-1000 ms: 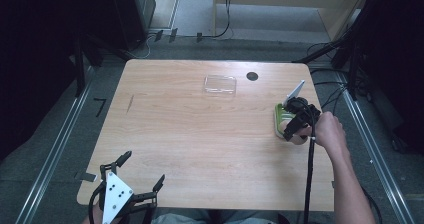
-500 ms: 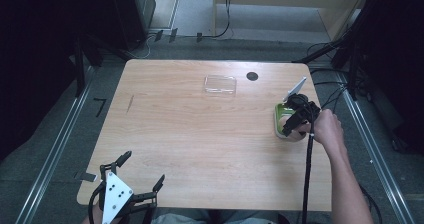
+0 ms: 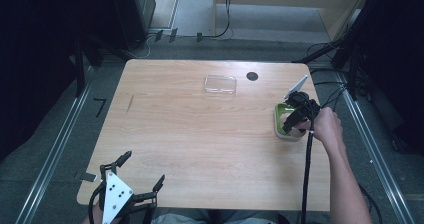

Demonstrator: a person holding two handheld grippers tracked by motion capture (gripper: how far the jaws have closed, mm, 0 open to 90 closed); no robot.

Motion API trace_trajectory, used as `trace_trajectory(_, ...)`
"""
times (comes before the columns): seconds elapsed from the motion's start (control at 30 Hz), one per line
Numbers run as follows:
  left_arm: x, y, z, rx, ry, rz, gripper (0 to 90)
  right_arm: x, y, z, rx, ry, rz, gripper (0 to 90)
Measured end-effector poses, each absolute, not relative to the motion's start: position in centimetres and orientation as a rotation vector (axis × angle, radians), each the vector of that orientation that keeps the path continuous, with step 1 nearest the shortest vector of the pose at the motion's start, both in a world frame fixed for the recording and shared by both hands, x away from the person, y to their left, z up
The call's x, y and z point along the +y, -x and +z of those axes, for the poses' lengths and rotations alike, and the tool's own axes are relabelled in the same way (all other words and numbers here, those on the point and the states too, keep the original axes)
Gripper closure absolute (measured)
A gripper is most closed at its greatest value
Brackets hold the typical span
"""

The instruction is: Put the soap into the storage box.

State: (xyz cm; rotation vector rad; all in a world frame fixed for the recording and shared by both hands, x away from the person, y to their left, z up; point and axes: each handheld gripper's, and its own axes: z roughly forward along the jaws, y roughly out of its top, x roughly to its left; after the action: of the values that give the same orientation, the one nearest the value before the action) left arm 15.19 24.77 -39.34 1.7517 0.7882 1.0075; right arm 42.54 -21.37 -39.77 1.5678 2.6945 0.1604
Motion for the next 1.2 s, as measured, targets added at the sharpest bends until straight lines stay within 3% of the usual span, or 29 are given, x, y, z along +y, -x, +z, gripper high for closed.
trace_trajectory(1.2,24.8,-15.2,-39.3,0.790,-1.754,1.008,0.0,-22.0,-44.5,-41.3,2.596,-1.644,0.242,33.5)
